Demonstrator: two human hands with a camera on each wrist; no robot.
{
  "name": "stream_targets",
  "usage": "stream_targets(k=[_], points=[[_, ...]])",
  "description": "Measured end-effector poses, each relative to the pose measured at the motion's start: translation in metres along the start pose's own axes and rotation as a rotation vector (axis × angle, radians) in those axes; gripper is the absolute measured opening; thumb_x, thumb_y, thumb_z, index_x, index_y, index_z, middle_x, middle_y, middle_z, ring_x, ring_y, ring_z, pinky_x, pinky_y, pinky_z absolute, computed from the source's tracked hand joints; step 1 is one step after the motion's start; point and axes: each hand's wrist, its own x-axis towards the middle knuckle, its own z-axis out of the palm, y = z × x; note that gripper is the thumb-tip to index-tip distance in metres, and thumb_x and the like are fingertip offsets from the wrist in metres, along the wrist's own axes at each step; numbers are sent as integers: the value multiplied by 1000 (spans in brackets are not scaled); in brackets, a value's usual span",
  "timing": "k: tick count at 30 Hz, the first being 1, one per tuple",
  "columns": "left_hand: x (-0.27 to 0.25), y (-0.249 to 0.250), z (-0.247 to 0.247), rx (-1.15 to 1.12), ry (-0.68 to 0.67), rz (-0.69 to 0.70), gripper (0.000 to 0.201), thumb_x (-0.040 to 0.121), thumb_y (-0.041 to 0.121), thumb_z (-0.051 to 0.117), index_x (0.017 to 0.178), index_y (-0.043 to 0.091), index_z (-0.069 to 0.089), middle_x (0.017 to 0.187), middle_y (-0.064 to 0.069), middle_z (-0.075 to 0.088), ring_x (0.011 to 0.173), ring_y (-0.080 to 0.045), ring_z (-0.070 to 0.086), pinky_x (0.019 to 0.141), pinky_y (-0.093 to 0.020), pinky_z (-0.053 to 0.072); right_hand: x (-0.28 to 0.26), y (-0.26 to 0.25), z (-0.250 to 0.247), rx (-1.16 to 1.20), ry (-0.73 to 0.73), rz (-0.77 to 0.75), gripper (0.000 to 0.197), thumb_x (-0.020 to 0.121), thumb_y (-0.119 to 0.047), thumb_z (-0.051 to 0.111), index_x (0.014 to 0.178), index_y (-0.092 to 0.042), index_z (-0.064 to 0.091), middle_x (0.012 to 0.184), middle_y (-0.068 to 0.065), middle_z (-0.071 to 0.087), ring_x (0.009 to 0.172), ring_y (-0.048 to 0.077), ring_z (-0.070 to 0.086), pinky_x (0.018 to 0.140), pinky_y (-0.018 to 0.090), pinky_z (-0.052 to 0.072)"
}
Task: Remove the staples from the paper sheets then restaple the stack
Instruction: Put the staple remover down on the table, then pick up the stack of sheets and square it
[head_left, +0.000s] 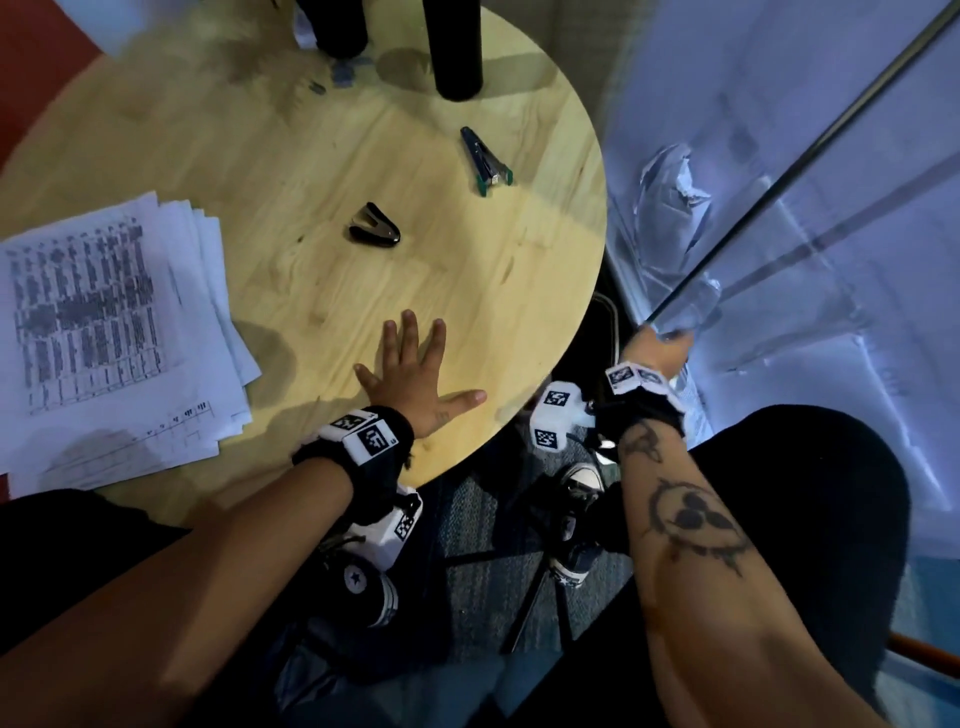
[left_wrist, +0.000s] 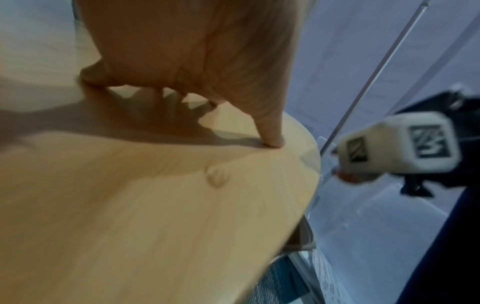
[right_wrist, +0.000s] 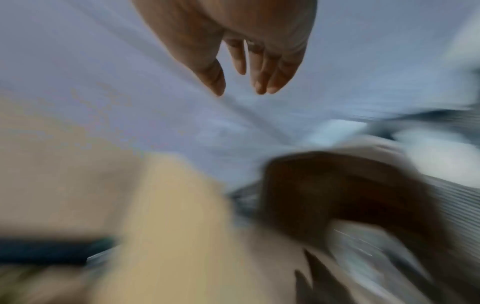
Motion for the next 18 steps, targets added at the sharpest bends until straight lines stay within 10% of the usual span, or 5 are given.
stream_targets(k=[4, 7, 9, 13, 18], points=[[-3, -15, -19, -317, 85, 76, 70, 90, 45, 56, 148, 19, 27, 159, -9, 8, 146, -25, 9, 116, -49, 19, -57, -84, 26, -43, -99, -565, 31, 90, -7, 53, 120, 1, 51, 108, 11, 57, 87, 14, 50, 77, 16, 41], [-15, -43, -43, -753, 311, 95, 26, 91, 12, 59, 116, 3, 61, 117, -18, 61, 102, -25, 61, 94, -30, 43, -116, -84, 66, -131, -451, -670, 29, 90, -10, 55, 118, -5, 53, 96, 4, 57, 87, 19, 55, 78, 24, 42], [-28, -74, -64, -816, 447, 32, 12, 91, 10, 59, 100, 5, 66, 97, -14, 66, 80, -18, 60, 83, -29, 44, -154, -71, 99, -259, -662, -621, 32, 88, -14, 58, 118, -6, 52, 95, 7, 61, 92, 25, 60, 83, 36, 46], [-59, -168, -93, -624, 546, -238, 31, 95, 25, 53, 113, 3, 65, 120, -15, 64, 114, -29, 57, 95, -32, 42, -225, -26, 158, -666, -987, -507, 44, 88, -23, 60, 127, -6, 49, 113, 17, 61, 107, 30, 58, 79, 34, 43], [-79, -296, -90, -509, 522, -640, 44, 94, 31, 51, 130, 5, 53, 141, -15, 47, 130, -31, 43, 108, -34, 33, -292, 26, 190, -1273, -1166, -1048, 53, 92, -25, 54, 141, -13, 37, 147, 19, 30, 134, 33, 33, 106, 37, 33]])
